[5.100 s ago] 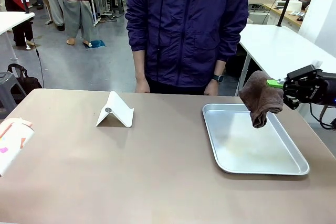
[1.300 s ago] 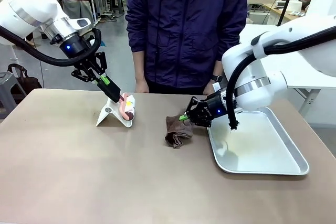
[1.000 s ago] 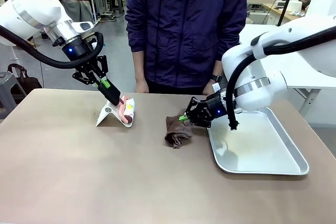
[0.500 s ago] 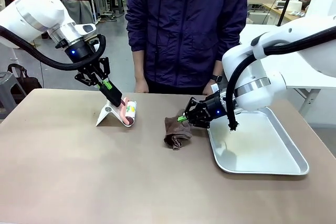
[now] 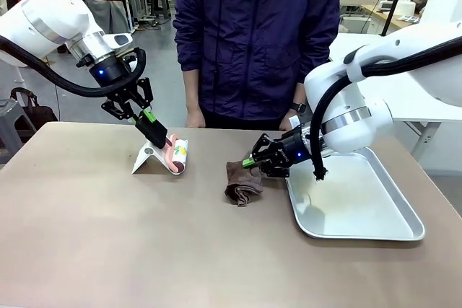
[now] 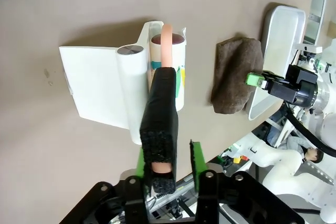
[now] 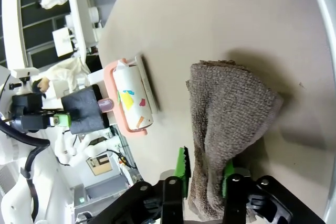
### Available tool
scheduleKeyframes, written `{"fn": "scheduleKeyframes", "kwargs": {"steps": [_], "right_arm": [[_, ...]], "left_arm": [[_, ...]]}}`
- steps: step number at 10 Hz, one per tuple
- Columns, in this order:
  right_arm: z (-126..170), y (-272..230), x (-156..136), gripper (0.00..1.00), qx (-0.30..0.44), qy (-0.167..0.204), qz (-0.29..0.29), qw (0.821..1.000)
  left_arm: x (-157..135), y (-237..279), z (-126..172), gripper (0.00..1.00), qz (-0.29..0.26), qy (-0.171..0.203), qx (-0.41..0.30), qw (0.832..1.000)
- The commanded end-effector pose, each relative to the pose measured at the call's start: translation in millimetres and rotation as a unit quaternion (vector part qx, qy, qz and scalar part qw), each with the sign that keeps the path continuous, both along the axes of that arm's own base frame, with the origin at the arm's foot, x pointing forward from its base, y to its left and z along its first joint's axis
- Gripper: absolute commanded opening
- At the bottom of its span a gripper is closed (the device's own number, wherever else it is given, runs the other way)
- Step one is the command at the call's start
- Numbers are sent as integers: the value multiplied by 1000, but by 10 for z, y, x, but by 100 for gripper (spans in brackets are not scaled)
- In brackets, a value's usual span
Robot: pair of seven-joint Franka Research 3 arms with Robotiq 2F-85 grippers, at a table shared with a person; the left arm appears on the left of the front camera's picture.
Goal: Clean the surface of the table.
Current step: Return the Lint Roller and towel to their original positions.
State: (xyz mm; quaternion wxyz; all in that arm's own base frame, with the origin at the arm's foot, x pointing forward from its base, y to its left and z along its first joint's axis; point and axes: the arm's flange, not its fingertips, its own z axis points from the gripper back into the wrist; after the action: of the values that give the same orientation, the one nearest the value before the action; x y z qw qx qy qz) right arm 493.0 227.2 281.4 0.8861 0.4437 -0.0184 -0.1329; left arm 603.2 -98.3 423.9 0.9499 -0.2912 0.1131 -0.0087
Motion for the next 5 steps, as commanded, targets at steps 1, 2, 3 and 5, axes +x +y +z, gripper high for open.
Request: {"fn": "scheduleKeyframes", "kwargs": {"steps": [1,2,3,5], "right_arm": [[11,32,45,72,3,10,-2,1000],[3,26,45,100,6,13,-2,1000],[3,22,46,100,6,13,-1,1000],[30,26,47,100,6,11,6,1000]], "left_arm": [[-51,9,50,100,14,-2,10,1000],[-56,22,62,100,22,-5,10,1000],[-68,51,75,100,30,-5,7,1000],[-138,142,129,100,40,-10,3,999]]}}
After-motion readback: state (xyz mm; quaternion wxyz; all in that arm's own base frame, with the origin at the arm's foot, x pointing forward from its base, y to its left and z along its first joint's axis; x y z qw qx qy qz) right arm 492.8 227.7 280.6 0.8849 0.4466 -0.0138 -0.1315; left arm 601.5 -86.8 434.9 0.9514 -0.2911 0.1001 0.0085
